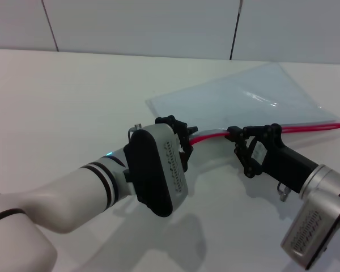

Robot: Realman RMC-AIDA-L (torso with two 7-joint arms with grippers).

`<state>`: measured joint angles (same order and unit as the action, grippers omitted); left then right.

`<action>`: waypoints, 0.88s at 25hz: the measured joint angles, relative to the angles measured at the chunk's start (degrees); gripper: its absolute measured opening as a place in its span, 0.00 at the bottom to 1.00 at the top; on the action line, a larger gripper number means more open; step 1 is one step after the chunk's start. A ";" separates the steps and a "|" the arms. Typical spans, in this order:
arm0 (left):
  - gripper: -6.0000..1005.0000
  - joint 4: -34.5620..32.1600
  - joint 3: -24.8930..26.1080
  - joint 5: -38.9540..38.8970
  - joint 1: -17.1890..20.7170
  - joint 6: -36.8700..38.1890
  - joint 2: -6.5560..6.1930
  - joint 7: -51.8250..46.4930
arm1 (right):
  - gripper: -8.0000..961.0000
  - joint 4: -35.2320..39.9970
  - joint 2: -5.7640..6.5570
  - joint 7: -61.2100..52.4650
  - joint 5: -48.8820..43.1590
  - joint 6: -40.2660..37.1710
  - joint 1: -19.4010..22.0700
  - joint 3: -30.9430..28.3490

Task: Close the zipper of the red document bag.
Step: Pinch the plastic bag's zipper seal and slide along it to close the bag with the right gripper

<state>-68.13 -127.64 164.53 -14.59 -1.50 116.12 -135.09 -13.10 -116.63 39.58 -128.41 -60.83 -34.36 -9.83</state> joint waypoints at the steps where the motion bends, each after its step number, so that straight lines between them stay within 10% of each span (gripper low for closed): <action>1: 0.05 0.00 0.00 0.00 0.00 0.00 -0.01 0.00 | 0.07 0.00 0.00 0.01 0.00 0.01 0.00 -0.01; 12: 0.05 0.02 0.12 0.00 0.10 0.03 -0.02 0.01 | 0.06 1.46 0.11 0.62 -0.01 4.64 0.75 -4.06; 22: 0.05 0.01 -0.06 -0.01 0.17 -0.03 0.00 0.00 | 0.06 13.43 0.07 1.40 -0.04 6.08 2.33 -26.31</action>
<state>-68.12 -127.70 164.52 -14.42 -1.53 116.12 -135.09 0.33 -116.56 40.97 -128.45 -54.75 -32.03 -36.14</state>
